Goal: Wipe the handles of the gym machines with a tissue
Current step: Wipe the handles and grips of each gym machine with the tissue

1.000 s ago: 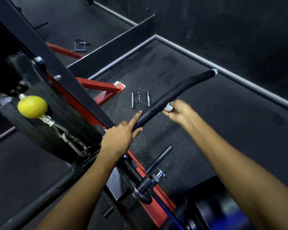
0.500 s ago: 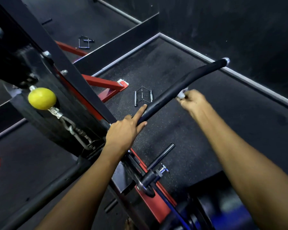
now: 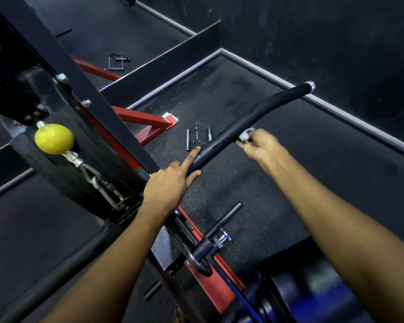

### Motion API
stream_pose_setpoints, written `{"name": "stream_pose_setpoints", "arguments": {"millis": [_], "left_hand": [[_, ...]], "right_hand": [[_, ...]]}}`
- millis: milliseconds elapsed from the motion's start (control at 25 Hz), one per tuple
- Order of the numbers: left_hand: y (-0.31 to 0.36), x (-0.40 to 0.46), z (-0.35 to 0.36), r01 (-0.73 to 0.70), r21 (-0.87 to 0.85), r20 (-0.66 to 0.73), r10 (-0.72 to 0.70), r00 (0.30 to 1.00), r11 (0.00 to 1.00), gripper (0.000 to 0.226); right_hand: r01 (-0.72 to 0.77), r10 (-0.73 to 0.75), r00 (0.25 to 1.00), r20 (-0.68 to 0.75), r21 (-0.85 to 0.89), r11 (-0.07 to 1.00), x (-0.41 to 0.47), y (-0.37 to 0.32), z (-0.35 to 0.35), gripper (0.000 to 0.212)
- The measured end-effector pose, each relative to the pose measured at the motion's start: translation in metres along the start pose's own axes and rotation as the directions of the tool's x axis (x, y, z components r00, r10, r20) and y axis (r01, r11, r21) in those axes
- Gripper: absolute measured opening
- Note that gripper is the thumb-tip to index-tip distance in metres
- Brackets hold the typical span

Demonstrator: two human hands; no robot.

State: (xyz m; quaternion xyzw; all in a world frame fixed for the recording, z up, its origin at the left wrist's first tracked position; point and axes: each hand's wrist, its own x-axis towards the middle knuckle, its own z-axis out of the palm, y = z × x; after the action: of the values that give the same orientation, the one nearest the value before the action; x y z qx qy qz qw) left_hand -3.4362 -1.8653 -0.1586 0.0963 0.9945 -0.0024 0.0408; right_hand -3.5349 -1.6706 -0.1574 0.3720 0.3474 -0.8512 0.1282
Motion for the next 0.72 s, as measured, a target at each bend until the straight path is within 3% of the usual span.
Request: {"name": "stream_pose_setpoints", "arguments": {"millis": [120, 200, 240, 320, 400, 520, 600, 720], "left_hand": [[0.001, 0.0, 0.001, 0.002, 0.005, 0.013, -0.002, 1.0, 1.0, 0.062], [0.002, 0.002, 0.001, 0.006, 0.01, 0.011, -0.006, 1.0, 1.0, 0.062], [0.003, 0.003, 0.0, 0.007, 0.009, 0.004, -0.007, 1.0, 1.0, 0.062], [0.005, 0.001, -0.001, 0.014, -0.006, 0.004, -0.014, 1.0, 1.0, 0.062], [0.007, -0.005, -0.003, 0.068, -0.035, 0.013, -0.067, 0.998, 0.997, 0.06], [0.02, 0.006, -0.015, 0.165, -0.106, -0.048, -0.171, 0.984, 0.981, 0.058], [0.042, 0.048, -0.023, 0.095, -0.167, -0.079, -0.109, 0.991, 0.981, 0.059], [0.078, 0.106, -0.027, -0.058, -0.174, 0.02, 0.063, 0.998, 0.983, 0.06]], "right_hand": [[-0.149, 0.19, 0.968, 0.163, -0.237, 0.96, -0.033, 0.056, -0.006, 0.033], [-0.179, 0.217, 0.968, 0.128, -0.259, 0.949, -0.03, 0.055, -0.006, 0.029], [-0.156, 0.17, 0.983, 0.072, -0.172, 0.973, -0.016, 0.038, -0.007, 0.029], [-0.073, 0.075, 0.997, -0.003, 0.159, 0.984, 0.02, -0.005, -0.011, 0.031], [-0.012, 0.017, 1.0, -0.013, 0.265, 0.964, 0.034, -0.026, -0.017, 0.037], [-0.062, 0.042, 0.987, 0.156, 0.129, 0.99, 0.019, -0.011, -0.025, 0.037], [-0.066, 0.078, 0.967, 0.241, -0.061, 0.996, 0.005, -0.005, -0.025, 0.035], [-0.019, 0.084, 0.964, 0.253, -0.248, 0.969, 0.001, -0.014, -0.026, 0.033]]}}
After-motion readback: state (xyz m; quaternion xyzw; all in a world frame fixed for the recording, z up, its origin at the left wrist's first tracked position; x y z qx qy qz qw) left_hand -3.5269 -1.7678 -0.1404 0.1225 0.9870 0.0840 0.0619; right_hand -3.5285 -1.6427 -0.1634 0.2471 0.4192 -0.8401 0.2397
